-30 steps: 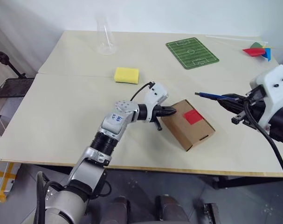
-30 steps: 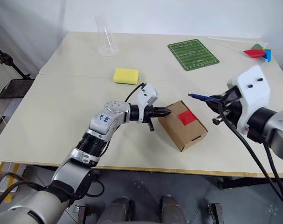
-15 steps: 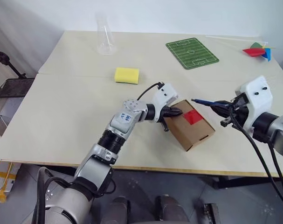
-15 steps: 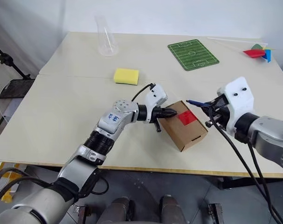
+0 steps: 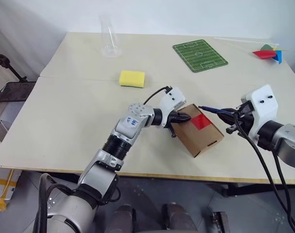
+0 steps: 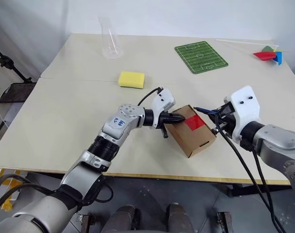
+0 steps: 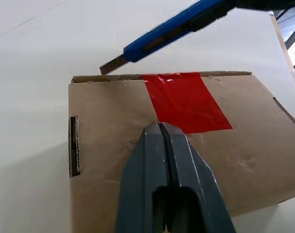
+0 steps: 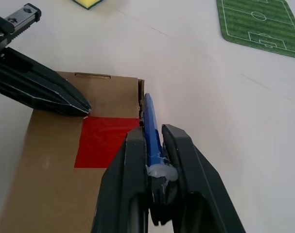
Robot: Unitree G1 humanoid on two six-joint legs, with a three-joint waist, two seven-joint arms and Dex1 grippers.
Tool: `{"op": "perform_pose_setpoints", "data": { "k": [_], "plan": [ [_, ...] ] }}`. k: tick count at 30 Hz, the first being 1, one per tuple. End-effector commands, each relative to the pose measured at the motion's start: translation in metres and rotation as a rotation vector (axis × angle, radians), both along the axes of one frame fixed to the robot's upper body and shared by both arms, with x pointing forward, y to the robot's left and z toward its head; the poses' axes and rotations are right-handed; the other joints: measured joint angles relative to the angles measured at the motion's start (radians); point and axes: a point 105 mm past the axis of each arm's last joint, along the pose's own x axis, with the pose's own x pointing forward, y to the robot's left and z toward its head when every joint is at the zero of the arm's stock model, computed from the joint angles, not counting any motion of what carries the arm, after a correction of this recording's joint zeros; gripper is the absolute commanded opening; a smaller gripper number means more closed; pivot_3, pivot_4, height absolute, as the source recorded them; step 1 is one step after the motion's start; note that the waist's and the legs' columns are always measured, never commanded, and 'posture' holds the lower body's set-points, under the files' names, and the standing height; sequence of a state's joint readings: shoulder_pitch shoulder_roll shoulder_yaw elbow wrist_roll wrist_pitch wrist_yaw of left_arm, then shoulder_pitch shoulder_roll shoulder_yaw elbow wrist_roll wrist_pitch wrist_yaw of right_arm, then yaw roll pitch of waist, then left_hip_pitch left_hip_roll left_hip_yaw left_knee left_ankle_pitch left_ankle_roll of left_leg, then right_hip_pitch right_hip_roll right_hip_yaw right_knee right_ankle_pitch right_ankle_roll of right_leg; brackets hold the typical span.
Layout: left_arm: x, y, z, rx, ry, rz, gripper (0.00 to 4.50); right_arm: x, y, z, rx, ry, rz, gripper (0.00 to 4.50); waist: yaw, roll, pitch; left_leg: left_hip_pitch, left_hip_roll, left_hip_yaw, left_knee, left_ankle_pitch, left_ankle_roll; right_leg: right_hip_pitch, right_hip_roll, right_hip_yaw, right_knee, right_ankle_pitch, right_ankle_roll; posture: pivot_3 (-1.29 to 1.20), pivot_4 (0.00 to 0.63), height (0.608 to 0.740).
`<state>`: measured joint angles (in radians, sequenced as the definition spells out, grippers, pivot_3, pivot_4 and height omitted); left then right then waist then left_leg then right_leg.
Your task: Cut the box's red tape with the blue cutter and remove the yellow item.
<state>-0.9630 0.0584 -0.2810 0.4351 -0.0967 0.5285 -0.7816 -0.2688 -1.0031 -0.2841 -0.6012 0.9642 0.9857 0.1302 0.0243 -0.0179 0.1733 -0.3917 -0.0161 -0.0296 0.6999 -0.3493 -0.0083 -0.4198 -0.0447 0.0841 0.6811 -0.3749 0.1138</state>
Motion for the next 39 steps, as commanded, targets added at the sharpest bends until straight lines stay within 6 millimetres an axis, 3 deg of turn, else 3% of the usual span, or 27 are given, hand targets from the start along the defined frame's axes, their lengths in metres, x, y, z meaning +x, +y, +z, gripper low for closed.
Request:
{"op": "perform_pose_setpoints", "data": {
  "k": [1, 7, 15, 29, 39],
  "plan": [
    [-0.004, -0.002, -0.014, 0.054, 0.039, -0.013, 0.00, -0.005, 0.008, 0.020, 0.002, -0.078, 0.035, 0.17, 0.000, 0.000, 0.000, 0.000, 0.000, 0.000, 0.000, 0.000, 0.000, 0.000, 0.000, 0.000, 0.000, 0.000, 0.000, 0.00, 0.150, 0.740],
    [-0.004, -0.001, -0.014, 0.058, 0.038, -0.012, 0.00, -0.004, 0.010, 0.019, 0.003, -0.081, 0.039, 0.17, 0.000, 0.000, 0.000, 0.000, 0.000, 0.000, 0.000, 0.000, 0.000, 0.000, 0.000, 0.000, 0.000, 0.000, 0.000, 0.00, 0.150, 0.740],
    [-0.004, 0.001, -0.014, 0.063, 0.041, -0.009, 0.00, -0.006, 0.009, 0.002, 0.014, -0.029, 0.028, 0.17, 0.000, 0.000, 0.000, 0.000, 0.000, 0.000, 0.000, 0.000, 0.000, 0.000, 0.000, 0.000, 0.001, 0.000, 0.000, 0.00, 0.150, 0.740],
    [-0.006, -0.001, -0.015, 0.070, 0.046, -0.023, 0.00, -0.010, -0.005, 0.004, 0.002, -0.055, -0.018, 0.17, 0.001, 0.000, -0.001, 0.002, 0.000, 0.000, 0.000, 0.000, 0.000, 0.002, 0.000, 0.000, 0.001, 0.000, 0.000, 0.00, 0.150, 0.740],
    [-0.006, 0.001, -0.014, 0.070, 0.046, -0.019, 0.00, -0.009, -0.002, -0.003, 0.000, -0.031, 0.005, 0.17, 0.000, 0.000, -0.001, 0.002, -0.001, 0.000, 0.000, 0.000, 0.000, 0.002, 0.000, 0.000, 0.001, 0.000, 0.000, 0.00, 0.150, 0.740]
  ]
}}
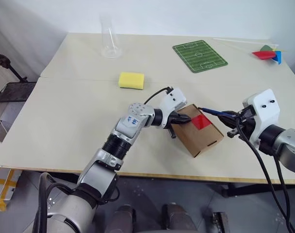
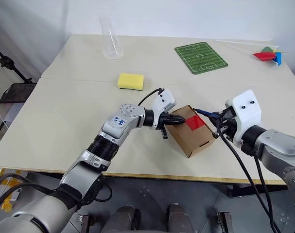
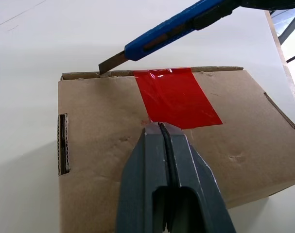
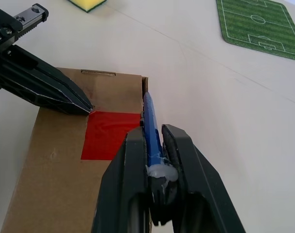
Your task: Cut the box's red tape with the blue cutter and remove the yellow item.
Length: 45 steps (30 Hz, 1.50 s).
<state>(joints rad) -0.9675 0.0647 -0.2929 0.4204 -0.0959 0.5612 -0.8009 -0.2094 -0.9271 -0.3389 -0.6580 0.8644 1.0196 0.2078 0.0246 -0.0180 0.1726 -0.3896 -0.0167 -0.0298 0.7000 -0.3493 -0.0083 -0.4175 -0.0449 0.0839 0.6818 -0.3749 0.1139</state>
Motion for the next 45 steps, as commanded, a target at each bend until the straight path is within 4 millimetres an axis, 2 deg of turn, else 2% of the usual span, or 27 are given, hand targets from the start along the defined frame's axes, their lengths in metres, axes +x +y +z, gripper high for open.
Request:
{"op": "perform_pose_setpoints", "data": {
  "k": [1, 5, 11, 17, 23, 27, 33, 41, 45],
  "plan": [
    [-0.003, 0.001, -0.014, 0.048, 0.031, -0.002, 0.00, -0.001, 0.000, 0.006, 0.003, -0.031, 0.005, 0.17, 0.000, 0.000, 0.000, 0.000, 0.000, 0.000, 0.000, 0.000, 0.000, 0.000, 0.000, 0.000, 0.000, 0.000, 0.000, 0.00, 0.150, 0.740],
    [-0.003, 0.002, -0.014, 0.050, 0.033, 0.002, 0.00, -0.005, 0.003, -0.003, -0.019, 0.017, 0.034, 0.17, 0.000, 0.000, 0.000, 0.000, 0.000, 0.000, 0.000, 0.000, 0.000, 0.000, 0.000, 0.000, 0.000, 0.000, 0.000, 0.00, 0.150, 0.740],
    [-0.003, 0.001, -0.015, 0.051, 0.036, 0.004, 0.00, -0.008, 0.004, -0.002, -0.023, 0.030, 0.053, 0.17, 0.000, 0.000, 0.000, 0.000, 0.000, 0.000, 0.000, 0.000, 0.000, 0.000, 0.000, 0.000, 0.000, 0.000, 0.000, 0.00, 0.150, 0.740],
    [-0.005, -0.001, -0.016, 0.051, 0.042, -0.003, 0.00, -0.008, -0.004, -0.004, -0.043, 0.054, 0.040, 0.17, 0.001, 0.000, 0.000, 0.000, 0.000, 0.000, 0.000, 0.000, 0.000, 0.001, 0.000, 0.000, 0.000, 0.000, 0.000, 0.00, 0.150, 0.740],
    [-0.005, 0.000, -0.017, 0.055, 0.045, -0.002, 0.00, 0.000, -0.017, 0.011, -0.016, -0.024, 0.005, 0.17, 0.000, 0.000, 0.000, 0.001, 0.000, 0.000, 0.000, 0.000, 0.000, 0.002, 0.000, 0.000, -0.001, 0.000, 0.000, 0.00, 0.150, 0.740],
    [-0.007, 0.000, -0.018, 0.058, 0.049, -0.005, 0.00, 0.000, -0.021, 0.005, -0.036, 0.005, 0.003, 0.17, 0.001, 0.000, 0.000, 0.001, 0.000, 0.000, 0.000, 0.000, 0.000, 0.002, 0.000, 0.000, 0.000, 0.000, 0.000, 0.00, 0.150, 0.740],
    [-0.006, 0.000, -0.018, 0.059, 0.047, -0.002, 0.00, -0.007, -0.014, 0.001, -0.032, 0.041, 0.045, 0.17, 0.001, 0.000, 0.000, 0.002, 0.000, 0.000, 0.000, 0.000, 0.000, 0.002, 0.000, 0.000, -0.001, 0.000, 0.000, 0.00, 0.150, 0.740],
    [-0.005, -0.009, -0.014, 0.048, 0.033, -0.018, 0.00, -0.005, -0.021, 0.023, -0.026, -0.075, 0.009, 0.17, 0.002, 0.000, 0.000, 0.002, -0.001, -0.001, 0.000, 0.000, 0.000, 0.003, 0.000, 0.000, -0.001, 0.000, 0.000, 0.00, 0.150, 0.740],
    [-0.005, -0.014, -0.014, 0.043, 0.028, -0.031, 0.00, -0.006, -0.019, 0.025, -0.015, -0.088, 0.020, 0.17, 0.002, 0.000, 0.000, 0.002, -0.001, -0.001, 0.000, 0.000, 0.000, 0.003, 0.000, 0.000, -0.001, 0.000, 0.000, 0.00, 0.150, 0.740]
  ]
}}
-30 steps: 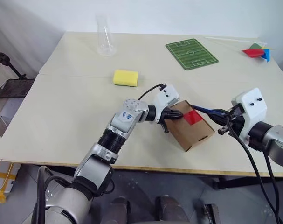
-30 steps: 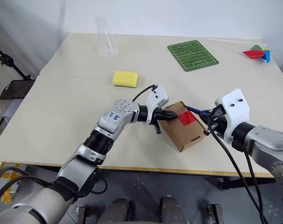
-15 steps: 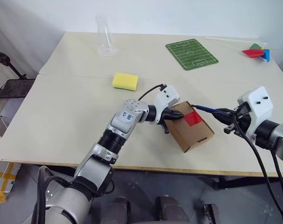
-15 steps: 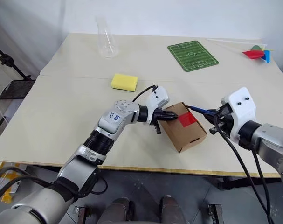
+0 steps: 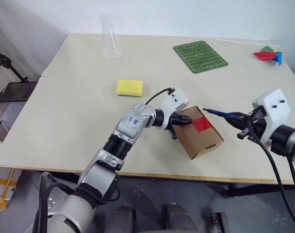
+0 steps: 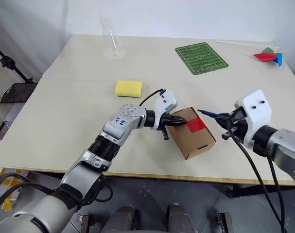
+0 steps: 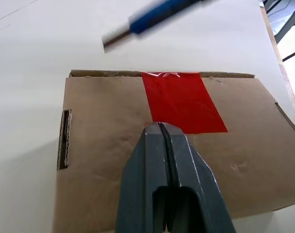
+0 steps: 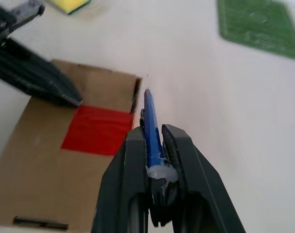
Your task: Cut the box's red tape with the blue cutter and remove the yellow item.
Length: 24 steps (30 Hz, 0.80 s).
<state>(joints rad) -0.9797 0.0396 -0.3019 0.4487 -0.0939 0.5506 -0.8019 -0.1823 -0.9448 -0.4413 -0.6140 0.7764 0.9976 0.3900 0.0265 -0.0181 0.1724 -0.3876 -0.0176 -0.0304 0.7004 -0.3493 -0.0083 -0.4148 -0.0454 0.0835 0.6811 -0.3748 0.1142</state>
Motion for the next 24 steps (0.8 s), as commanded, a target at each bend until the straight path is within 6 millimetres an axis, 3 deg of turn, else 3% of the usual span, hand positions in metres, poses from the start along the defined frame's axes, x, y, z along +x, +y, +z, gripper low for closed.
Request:
{"op": "perform_pose_setpoints", "data": {
  "k": [1, 18, 24],
  "plan": [
    [-0.001, -0.006, -0.012, 0.041, 0.019, -0.011, 0.00, -0.002, 0.002, 0.013, -0.001, -0.067, 0.006, 0.17, 0.000, 0.000, 0.000, 0.000, 0.000, 0.000, 0.000, 0.000, 0.000, 0.000, 0.000, 0.000, 0.000, 0.000, 0.000, 0.00, 0.150, 0.740],
    [-0.001, -0.009, -0.014, 0.049, 0.023, -0.017, 0.00, -0.012, 0.003, -0.020, 0.029, 0.086, -0.009, 0.17, -0.001, 0.000, 0.000, 0.000, 0.000, 0.000, 0.000, 0.000, 0.000, 0.000, 0.000, 0.000, 0.000, 0.000, 0.000, 0.00, 0.150, 0.740],
    [-0.001, -0.009, -0.015, 0.051, 0.029, -0.018, 0.00, -0.003, -0.003, 0.010, 0.021, -0.044, -0.022, 0.17, -0.001, 0.000, 0.000, 0.000, 0.000, 0.000, 0.000, 0.000, 0.000, 0.000, 0.000, 0.000, 0.000, 0.000, 0.000, 0.00, 0.150, 0.740]
  ]
}}
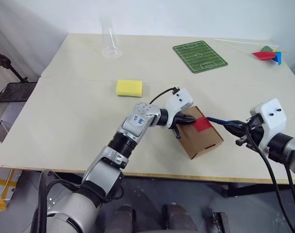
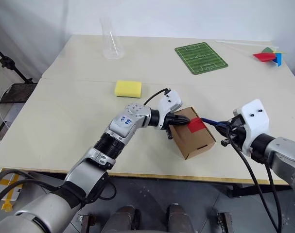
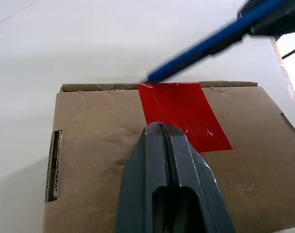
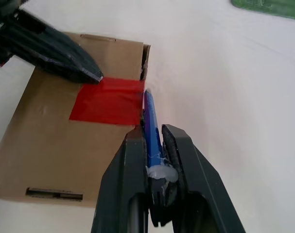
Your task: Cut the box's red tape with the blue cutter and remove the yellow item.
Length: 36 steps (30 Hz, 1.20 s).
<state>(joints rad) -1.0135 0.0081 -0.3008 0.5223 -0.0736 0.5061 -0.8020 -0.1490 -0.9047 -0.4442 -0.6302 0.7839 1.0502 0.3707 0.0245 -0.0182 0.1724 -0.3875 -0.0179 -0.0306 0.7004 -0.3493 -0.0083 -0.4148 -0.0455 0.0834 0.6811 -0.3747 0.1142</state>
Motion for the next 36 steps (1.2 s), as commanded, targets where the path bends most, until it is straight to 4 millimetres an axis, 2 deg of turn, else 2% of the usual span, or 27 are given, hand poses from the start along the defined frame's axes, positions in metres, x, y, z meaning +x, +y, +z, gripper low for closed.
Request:
{"op": "perform_pose_setpoints", "data": {
  "k": [1, 6, 11, 20, 24, 28, 36],
  "plan": [
    [-0.004, 0.000, -0.015, 0.046, 0.040, -0.005, 0.00, 0.000, -0.001, 0.030, -0.010, -0.121, 0.009, 0.17, 0.001, 0.000, 0.000, 0.000, 0.000, 0.000, 0.000, 0.000, 0.000, 0.000, 0.000, 0.000, 0.000, 0.000, 0.000, 0.00, 0.150, 0.740],
    [-0.004, 0.000, -0.016, 0.043, 0.046, -0.001, 0.00, 0.000, 0.012, 0.034, 0.021, -0.124, 0.058, 0.17, 0.001, 0.000, 0.000, 0.000, 0.000, 0.000, 0.000, 0.000, 0.000, 0.000, 0.000, 0.000, 0.000, 0.000, 0.000, 0.00, 0.150, 0.740],
    [-0.004, 0.003, -0.017, 0.042, 0.051, 0.007, 0.00, 0.001, 0.012, 0.008, -0.030, -0.049, 0.051, 0.17, 0.002, 0.000, 0.000, 0.000, 0.000, 0.000, 0.000, 0.000, 0.000, 0.000, 0.000, 0.000, 0.000, 0.000, 0.000, 0.00, 0.150, 0.740],
    [-0.003, 0.004, -0.015, 0.044, 0.052, 0.011, 0.00, -0.003, 0.008, -0.006, -0.029, -0.008, 0.045, 0.17, 0.001, 0.000, 0.000, 0.000, 0.000, 0.000, 0.000, 0.000, 0.000, 0.000, 0.000, 0.000, 0.000, 0.000, 0.000, 0.00, 0.150, 0.740],
    [-0.003, 0.004, -0.016, 0.046, 0.052, 0.011, 0.00, -0.002, 0.005, -0.003, -0.019, -0.025, 0.032, 0.17, 0.001, 0.000, 0.000, 0.000, 0.000, 0.000, 0.000, 0.000, 0.000, 0.000, 0.000, 0.000, 0.000, 0.000, 0.000, 0.00, 0.150, 0.740],
    [-0.003, 0.004, -0.015, 0.045, 0.053, 0.010, 0.00, 0.004, 0.004, 0.012, 0.001, -0.098, 0.019, 0.17, 0.000, 0.000, 0.000, 0.000, 0.000, 0.000, 0.000, 0.000, 0.000, 0.000, 0.000, 0.000, 0.000, 0.000, 0.000, 0.00, 0.150, 0.740],
    [-0.003, 0.005, -0.018, 0.052, 0.058, 0.013, 0.00, -0.004, 0.008, 0.012, -0.026, -0.059, 0.050, 0.17, 0.000, 0.000, 0.000, 0.000, 0.000, 0.000, 0.000, 0.000, 0.000, 0.000, 0.000, 0.000, 0.000, 0.000, 0.000, 0.00, 0.150, 0.740]
  ]
}}
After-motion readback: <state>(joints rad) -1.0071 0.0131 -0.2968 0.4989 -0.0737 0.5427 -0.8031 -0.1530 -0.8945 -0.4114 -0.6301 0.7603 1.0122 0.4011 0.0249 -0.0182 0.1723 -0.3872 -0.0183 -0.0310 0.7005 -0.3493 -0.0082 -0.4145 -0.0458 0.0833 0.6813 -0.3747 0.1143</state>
